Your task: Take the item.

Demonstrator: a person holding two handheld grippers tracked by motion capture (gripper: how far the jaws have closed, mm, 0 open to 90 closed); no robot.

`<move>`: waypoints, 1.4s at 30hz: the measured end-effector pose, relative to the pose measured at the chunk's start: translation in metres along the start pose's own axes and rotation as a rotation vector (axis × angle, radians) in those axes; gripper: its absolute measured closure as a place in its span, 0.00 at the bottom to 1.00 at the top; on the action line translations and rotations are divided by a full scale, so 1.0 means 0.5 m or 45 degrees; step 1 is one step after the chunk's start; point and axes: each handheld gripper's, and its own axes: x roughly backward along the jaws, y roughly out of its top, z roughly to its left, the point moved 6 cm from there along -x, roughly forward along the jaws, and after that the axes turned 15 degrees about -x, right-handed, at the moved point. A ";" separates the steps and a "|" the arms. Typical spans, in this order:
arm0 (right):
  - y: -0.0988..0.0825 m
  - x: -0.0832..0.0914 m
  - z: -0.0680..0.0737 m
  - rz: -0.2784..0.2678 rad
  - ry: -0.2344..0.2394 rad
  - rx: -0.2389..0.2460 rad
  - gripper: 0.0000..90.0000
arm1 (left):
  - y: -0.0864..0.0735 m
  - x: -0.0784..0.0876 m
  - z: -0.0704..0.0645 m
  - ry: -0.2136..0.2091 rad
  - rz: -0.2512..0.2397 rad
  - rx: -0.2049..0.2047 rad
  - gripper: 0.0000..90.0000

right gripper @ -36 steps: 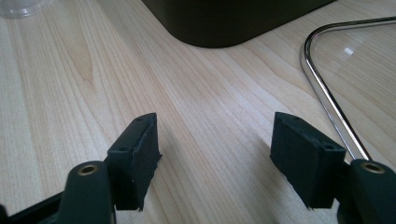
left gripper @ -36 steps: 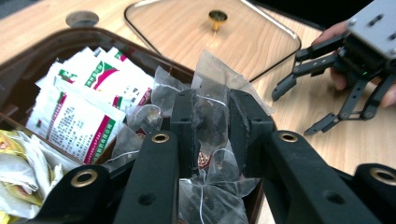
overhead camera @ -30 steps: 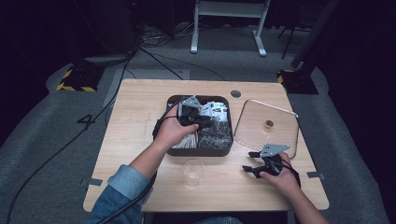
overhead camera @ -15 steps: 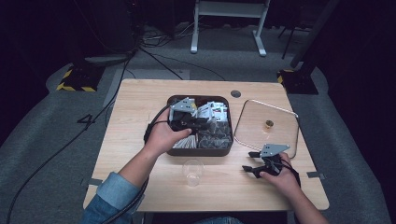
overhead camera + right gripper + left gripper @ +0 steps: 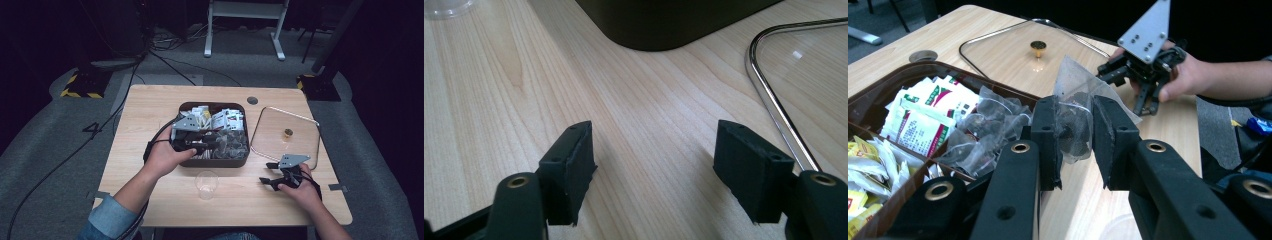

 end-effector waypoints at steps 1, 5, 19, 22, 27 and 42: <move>0.000 0.000 0.000 0.000 0.000 0.000 0.36 | -0.002 0.003 -0.004 -0.005 -0.002 -0.001 0.81; 0.000 0.000 0.000 0.000 0.000 0.000 0.36 | -0.008 0.013 -0.021 -0.004 -0.005 -0.011 0.81; 0.000 0.000 0.000 -0.001 -0.004 -0.004 0.36 | -0.060 0.025 -0.069 -0.039 0.014 -0.003 0.81; 0.000 0.000 0.000 -0.001 -0.004 -0.004 0.36 | -0.077 0.022 -0.075 -0.039 0.032 -0.002 0.81; 0.000 0.000 0.000 -0.002 -0.004 -0.004 0.36 | -0.098 0.019 -0.089 -0.061 0.047 0.009 0.81; 0.000 0.000 -0.001 -0.004 -0.011 -0.006 0.36 | -0.133 0.008 -0.114 -0.088 0.150 -0.009 0.81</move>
